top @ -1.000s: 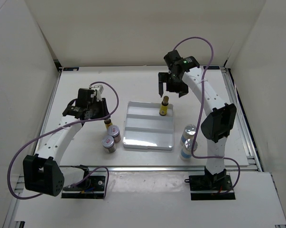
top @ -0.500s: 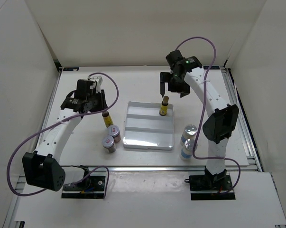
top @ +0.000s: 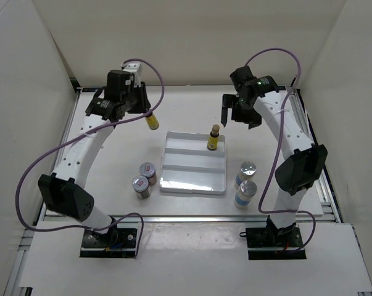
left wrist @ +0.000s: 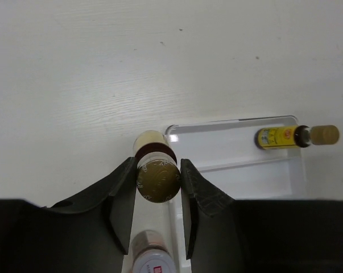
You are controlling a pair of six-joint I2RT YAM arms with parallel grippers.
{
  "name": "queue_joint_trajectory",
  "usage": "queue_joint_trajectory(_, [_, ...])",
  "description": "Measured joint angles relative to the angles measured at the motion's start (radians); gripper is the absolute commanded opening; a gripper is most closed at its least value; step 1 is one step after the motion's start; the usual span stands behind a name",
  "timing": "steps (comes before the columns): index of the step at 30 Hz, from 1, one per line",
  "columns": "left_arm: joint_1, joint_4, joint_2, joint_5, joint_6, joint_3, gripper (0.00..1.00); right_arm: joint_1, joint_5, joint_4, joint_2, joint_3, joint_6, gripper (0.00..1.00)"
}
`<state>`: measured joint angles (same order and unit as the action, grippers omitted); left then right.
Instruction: Organize the condiment bottles
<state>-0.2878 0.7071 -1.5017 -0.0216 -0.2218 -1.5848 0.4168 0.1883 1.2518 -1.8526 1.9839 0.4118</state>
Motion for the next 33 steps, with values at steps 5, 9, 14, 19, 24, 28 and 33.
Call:
queue_joint_trajectory(5, [-0.121,-0.032,-0.093,-0.019,-0.002,-0.049,0.12,-0.048,0.017,0.0,0.081,-0.089,0.016,1.0])
queue_joint_trajectory(9, [-0.192,-0.055,-0.145,-0.05,-0.01,-0.04,0.12,-0.071,0.022,0.003,0.133,-0.15,0.027,1.0])
queue_joint_trajectory(14, [-0.206,-0.103,-0.167,-0.075,-0.034,0.01,0.12,-0.088,0.023,0.004,0.183,-0.203,0.031,1.0])
queue_joint_trajectory(19, [-0.201,-0.167,-0.204,-0.077,-0.054,0.048,0.12,-0.091,0.022,0.015,0.229,-0.253,0.03,1.0])
queue_joint_trajectory(24, [-0.201,-0.207,-0.274,-0.084,-0.065,0.058,0.12,-0.092,0.018,0.034,0.261,-0.289,0.026,1.0])
queue_joint_trajectory(28, [-0.2,-0.242,-0.305,-0.092,-0.068,0.058,0.12,-0.092,-0.002,0.037,0.283,-0.314,0.018,1.0])
queue_joint_trajectory(33, [-0.201,-0.253,-0.303,-0.091,-0.06,0.067,0.21,-0.092,-0.067,0.041,0.301,-0.35,-0.009,1.0])
